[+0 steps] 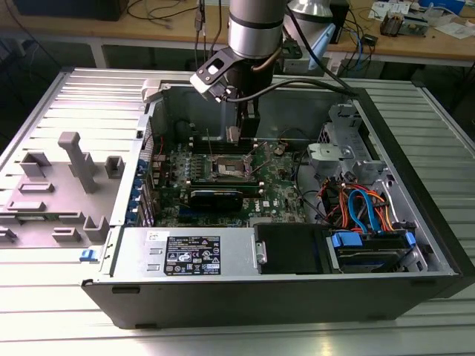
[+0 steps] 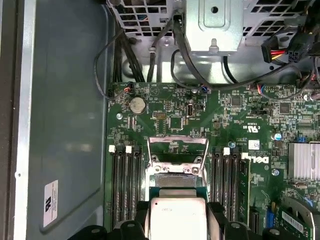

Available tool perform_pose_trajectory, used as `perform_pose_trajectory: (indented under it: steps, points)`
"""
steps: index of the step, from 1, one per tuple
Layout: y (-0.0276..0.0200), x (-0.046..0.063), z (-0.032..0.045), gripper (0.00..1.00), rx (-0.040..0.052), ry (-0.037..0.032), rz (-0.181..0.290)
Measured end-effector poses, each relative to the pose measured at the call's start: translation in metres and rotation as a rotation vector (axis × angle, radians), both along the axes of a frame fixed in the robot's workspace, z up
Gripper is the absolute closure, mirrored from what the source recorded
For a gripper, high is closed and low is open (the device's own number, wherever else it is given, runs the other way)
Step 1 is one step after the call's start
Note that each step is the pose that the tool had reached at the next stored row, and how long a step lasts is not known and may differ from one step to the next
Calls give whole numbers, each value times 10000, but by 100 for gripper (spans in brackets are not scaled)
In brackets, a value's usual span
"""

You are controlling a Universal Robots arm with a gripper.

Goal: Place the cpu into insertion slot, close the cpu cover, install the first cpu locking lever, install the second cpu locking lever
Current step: 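Place the cpu into insertion slot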

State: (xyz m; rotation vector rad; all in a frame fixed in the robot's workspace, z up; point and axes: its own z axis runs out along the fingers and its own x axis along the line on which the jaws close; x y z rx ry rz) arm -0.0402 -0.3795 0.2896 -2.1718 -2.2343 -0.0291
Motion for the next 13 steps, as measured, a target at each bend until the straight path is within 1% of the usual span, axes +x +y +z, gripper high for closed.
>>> perform_pose_trajectory:
  steps: [1,3,5,8,11,13]
  points:
    - [0,0,0,46,0,0,-2]
    - [0,0,0,46,-1,40,-176]
    - [-1,-1,-1,46,1,39,-177]
    - [-16,-13,-5,46,0,40,-178]
    - [-17,-14,-6,46,1,40,-177]
    - [-24,-17,-19,46,0,40,-177]
